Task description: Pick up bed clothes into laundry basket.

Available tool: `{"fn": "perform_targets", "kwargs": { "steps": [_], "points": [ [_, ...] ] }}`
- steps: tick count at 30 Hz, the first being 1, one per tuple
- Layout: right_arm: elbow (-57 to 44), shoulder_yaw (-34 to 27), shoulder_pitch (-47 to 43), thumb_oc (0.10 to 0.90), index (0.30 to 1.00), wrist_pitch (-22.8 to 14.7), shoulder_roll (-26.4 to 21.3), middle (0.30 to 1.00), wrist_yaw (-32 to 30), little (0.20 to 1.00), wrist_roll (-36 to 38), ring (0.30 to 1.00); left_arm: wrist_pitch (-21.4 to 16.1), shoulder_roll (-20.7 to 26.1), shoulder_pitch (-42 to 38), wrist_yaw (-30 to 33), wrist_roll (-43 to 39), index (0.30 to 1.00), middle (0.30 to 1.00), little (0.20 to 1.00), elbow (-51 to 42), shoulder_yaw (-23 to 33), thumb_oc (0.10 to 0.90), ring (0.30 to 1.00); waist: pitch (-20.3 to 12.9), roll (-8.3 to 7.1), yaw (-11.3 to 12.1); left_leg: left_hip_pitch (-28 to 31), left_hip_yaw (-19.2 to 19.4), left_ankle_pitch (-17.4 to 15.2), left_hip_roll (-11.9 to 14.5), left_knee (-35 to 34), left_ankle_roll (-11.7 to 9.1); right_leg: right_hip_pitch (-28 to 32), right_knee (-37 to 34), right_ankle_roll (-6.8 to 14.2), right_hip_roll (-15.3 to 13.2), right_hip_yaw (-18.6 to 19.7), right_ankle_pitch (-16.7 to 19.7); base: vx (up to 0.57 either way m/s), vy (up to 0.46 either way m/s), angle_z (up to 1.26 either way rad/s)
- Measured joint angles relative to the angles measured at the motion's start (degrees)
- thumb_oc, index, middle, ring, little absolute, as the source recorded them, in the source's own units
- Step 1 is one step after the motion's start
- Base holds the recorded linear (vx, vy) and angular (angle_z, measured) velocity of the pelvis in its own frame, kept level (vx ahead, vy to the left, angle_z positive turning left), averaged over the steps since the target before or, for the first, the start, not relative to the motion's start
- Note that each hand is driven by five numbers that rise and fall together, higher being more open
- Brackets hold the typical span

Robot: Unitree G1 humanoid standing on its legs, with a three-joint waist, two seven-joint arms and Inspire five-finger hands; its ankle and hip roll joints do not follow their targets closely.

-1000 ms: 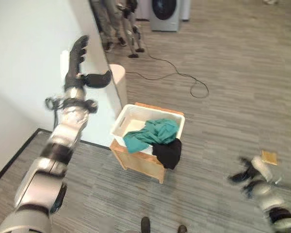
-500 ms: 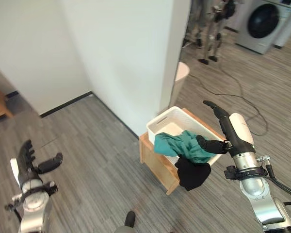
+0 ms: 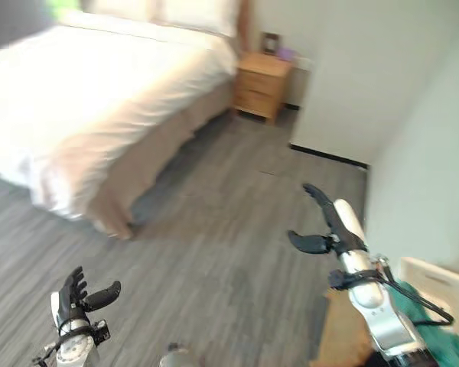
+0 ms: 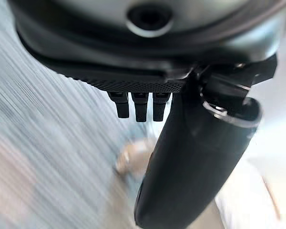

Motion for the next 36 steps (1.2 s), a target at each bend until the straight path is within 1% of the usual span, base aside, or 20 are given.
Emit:
{"fn": "perform_targets", "kwargs": {
  "steps": [2, 3, 4, 5, 6, 7, 9, 11, 12, 13, 14, 16, 18, 20, 21, 23, 24, 27, 31, 36],
  "points": [
    [0.57, -2.17, 0.07, 0.8, 0.9, 0.62, -1.37, 0.9, -0.63, 0.9, 0.1, 0.9, -0.27, -1.27, 0.37, -0.23, 0.04, 0.9, 0.9, 0.9, -3.66, -1.35, 0.8, 0.9, -0.25, 2.44, 0.41, 3.95, 1.99, 7.73, -0.76, -4.48, 3.49, -1.54, 0.83, 1.73, -1.08, -2.95, 1.07, -0.13, 0.327, 0.93],
    [0.55, -2.7, 0.04, 0.8, 0.9, 0.68, -1.79, 0.9, -0.69, 0.9, 0.21, 0.9, -0.29, -1.92, 0.82, -0.46, 0.07, 0.9, 0.9, 0.9, -6.08, -1.4, 0.8, 0.9, -0.47, 3.26, 0.39, 4.58, 3.07, 9.83, -1.09, -4.99, 1.87, -2.41, 1.35, 2.39, -1.56, -4.32, 1.48, -0.1, 0.328, 0.63],
    [0.6, -2.77, 0.05, 0.8, 0.9, 0.75, -1.23, 0.9, -0.72, 0.9, 0.36, 0.9, -0.36, -1.91, 0.68, -0.7, 0.18, 0.9, 0.9, 0.9, -8.24, -1.19, 0.8, 0.9, 0.17, 2.26, 0.25, 3.73, 2.98, 9.34, -2.35, -5.23, 1.58, -2.75, 1.54, 3.3, -3.0, -5.55, 2.34, -0.1, 0.413, 0.64],
    [0.63, -2.28, -0.09, 0.8, 0.9, 0.76, 2.5, 0.9, -0.59, 0.9, 0.44, 0.9, -0.55, 0.01, 0.04, -1.65, 1.05, 0.9, 0.9, 0.9, -11.05, -0.36, 0.8, 0.9, 2.45, -2.64, 0.69, -1.13, 0.4, 5.08, -3.66, 3.31, 3.19, -0.96, -0.76, 3.54, -6.67, -5.51, 4.91, -0.12, 0.397, 0.7],
    [0.53, -2.22, -0.37, 0.8, 0.9, 0.05, 2.65, 0.9, -0.45, 0.9, 0.37, 0.9, -0.65, 0.27, -0.08, -2.65, 1.23, 0.9, 0.9, 0.9, -12.45, -0.69, 0.8, 0.9, 1.52, -2.52, 0.53, -2.39, -0.2, 3.47, -6.06, -3.39, 3.03, -1.17, -0.16, 5.69, -8.32, -5.53, 5.86, -0.1, 0.315, 0.24],
    [1.15, -2.8, -1.47, 0.8, 0.9, 0.26, 4.03, 0.9, -0.91, 0.9, 0.4, 0.9, -0.72, 1.12, -0.2, -2.91, 1.29, 0.9, 0.9, 0.9, -13.19, -0.8, 0.8, 0.9, 1.98, -2.58, 1.26, -1.79, -0.39, 5.25, -7.06, -4.06, 5.97, -1.25, 1.23, 7.3, -9.91, -5.14, 5.55, -0.12, 0.154, 0.25],
    [0.24, -1.32, -0.68, 0.8, 0.9, 0.55, 4.9, 0.9, -1.25, 0.9, 0.65, 0.9, -0.67, 3.49, -2.33, -2.69, 1.4, 0.9, 0.9, 0.9, -13.48, -1.1, 0.8, 0.9, 1.98, -4.8, -0.58, -3.15, -2.59, 4.59, -11.18, -4.01, 8.14, -2.74, 5.51, 8.81, -15.27, -5.61, 6.01, -0.22, -0.021, 0.44],
    [0.25, -0.16, -1.49, 0.8, 0.9, 0.55, 5.51, 0.9, -0.77, 0.9, 0.63, 0.9, -0.7, 5.34, -4.68, -2.62, 1.76, 0.9, 0.9, 0.9, -13.65, -1.1, 0.8, 0.9, 1.85, -6.17, -0.43, -4.21, -2.55, 4.83, -12.9, -3.75, 10.06, -6.91, 11.39, 11.72, -18.15, -2.75, 7.71, -0.05, -0.024, 0.24],
    [0.07, 0.48, -2.04, 0.8, 0.9, 0.12, 5.63, 0.9, -0.69, 0.9, 0.63, 0.9, -0.8, 6.48, -6.91, -2.44, 1.76, 0.9, 0.9, 0.9, -13.94, -1.18, 0.8, 0.9, 2.24, -5.99, -1.08, -5.72, -4.31, 4.38, -13.17, -3.38, 10.92, -9.96, 12.59, 13.5, -17.66, 3.42, 7.04, 0.13, 0.079, 0.81],
    [0.06, 0.43, -1.15, 0.8, 0.9, -0.71, 5.52, 0.9, -0.5, 0.9, 0.63, 0.9, -1.37, 6.39, -10.96, -2.36, 1.41, 0.9, 0.9, 0.9, -15.02, -1.54, 0.8, 0.9, 2.55, -5.65, -3.15, -6.56, -8.47, 5.51, -14.05, -5.52, 12.7, -9.78, 7.36, 16.79, -14.05, 17.38, 5.57, 0.15, 0.101, 1.18],
    [0.07, 0.22, -0.4, 0.8, 0.9, -0.76, 5.57, 0.9, -0.52, 0.9, 0.66, 0.9, -2.28, 6.35, -12.38, -2.64, 0.96, 0.9, 0.9, 0.9, -15.76, -2.08, 0.8, 0.9, 2.77, -5.3, -4.12, -6.56, -10.59, 6.49, -14.43, -6.8, 13.18, -9.42, 5.45, 17.94, -11.84, 24.84, 4.79, 0.19, 0.102, 1.34],
    [0.1, -0.27, 0.64, 0.8, 0.9, -0.79, 5.73, 0.9, -0.49, 0.9, 0.81, 0.9, -5.59, 6.44, -13.88, -3.89, 0.56, 0.9, 0.9, 0.9, -18.44, -3.12, 0.8, 0.9, 2.87, -5.16, -5.59, -6.3, -15.32, 8.28, -16.0, -10.15, 14.19, -10.22, -0.19, 17.69, -8.48, 29.43, 4.6, 0.24, 0.102, 1.15],
    [0.06, -1.66, 1.53, 0.8, 0.9, -0.8, 5.68, 0.9, -0.66, 0.9, 2.08, 0.9, -6.37, 4.55, -15.92, -4.31, 0.47, 0.9, 0.9, 0.9, -20.02, -4.73, 0.8, 0.9, 4.02, -2.67, -5.85, -7.23, -20.56, 9.51, -14.94, -10.66, 13.7, -10.06, -4.76, 16.69, -2.73, 28.42, 4.38, 0.14, 0.034, 1.34],
    [0.06, -1.49, 1.57, 0.8, 0.9, -1.04, 5.0, 0.9, -0.26, 0.9, 2.46, 0.9, -7.06, 4.01, -16.19, -5.27, 0.09, 0.9, 0.9, 0.9, -21.34, -5.33, 0.8, 0.9, 4.32, -2.44, -6.98, -8.59, -24.57, 9.1, -16.32, -10.77, 14.15, -10.24, -9.67, 13.41, -0.39, 25.77, 6.93, 0.21, -0.043, 1.62],
    [0.04, -1.13, 1.62, 0.8, 0.9, -1.02, 4.63, 0.9, -0.06, 0.9, 2.77, 0.9, -7.0, 3.68, -15.02, -5.33, -0.15, 0.9, 0.9, 0.9, -21.36, -5.19, 0.8, 0.9, 4.02, -4.03, -6.02, -8.43, -23.37, 8.02, -19.13, -10.97, 14.18, -8.99, -9.58, 9.61, -2.0, 22.98, 11.03, 0.19, -0.072, 1.7],
    [0.23, -1.0, 1.22, 0.8, 0.9, -0.99, 1.6, 0.9, 1.02, 0.9, 2.88, 0.9, -6.89, 1.43, -12.05, -5.16, -0.18, 0.9, 0.9, 0.9, -22.42, -4.71, 0.8, 0.9, 3.71, -1.93, -7.02, -6.99, -17.19, 7.42, -18.06, -10.49, 12.96, -6.79, -9.18, 7.65, -3.75, 17.28, 12.74, 0.15, -0.064, 1.57],
    [0.14, -1.01, 0.63, 0.8, 0.9, -1.21, 0.74, 0.9, 1.16, 0.9, 2.88, 0.9, -7.0, 1.08, -9.95, -5.01, -0.2, 0.9, 0.9, 0.9, -23.73, -4.04, 0.8, 0.9, 2.75, 0.01, -6.46, -6.66, -15.28, 8.43, -16.63, -10.76, 11.58, -6.35, -9.14, 8.06, -3.2, 16.41, 12.52, 0.16, -0.073, 0.82],
    [0.11, -0.81, -1.32, 0.8, 0.9, -1.23, 0.13, 0.9, 2.14, 0.9, 2.9, 0.9, -7.2, -0.02, -7.09, -5.0, -0.85, 0.9, 0.9, 0.9, -24.15, -1.92, 0.8, 0.9, 2.91, 0.28, -4.96, -4.57, -14.04, 9.01, -16.42, -10.74, 11.39, -4.12, -9.17, 9.27, -3.22, 16.07, 11.64, 0.09, -0.053, 0.07],
    [-0.25, -0.86, -2.7, 0.8, 0.9, -1.82, 0.81, 0.9, 2.29, 0.9, 4.65, 0.9, -6.56, -0.06, -4.86, -6.2, -1.03, 0.9, 0.9, 0.9, -23.81, -1.73, 0.8, 0.9, 2.63, -3.02, -4.87, -3.27, -13.62, 8.73, -16.39, -10.71, 11.11, -2.72, -9.17, 10.39, -3.33, 15.66, 10.83, 0.04, -0.042, 0.01],
    [-0.3, 0.64, -2.65, 0.8, 0.9, -1.78, 1.34, 0.9, 3.24, 0.9, 4.92, 0.9, -4.76, -0.07, -3.85, -7.54, 0.84, 0.9, 0.9, 0.9, -22.97, -4.12, 0.8, 0.9, 1.97, -4.14, -5.27, -2.94, -13.49, 8.7, -16.21, -10.73, 11.07, -2.5, -9.19, 10.5, -3.21, 14.88, 10.76, 0.01, -0.017, -0.02]
  ]
}}
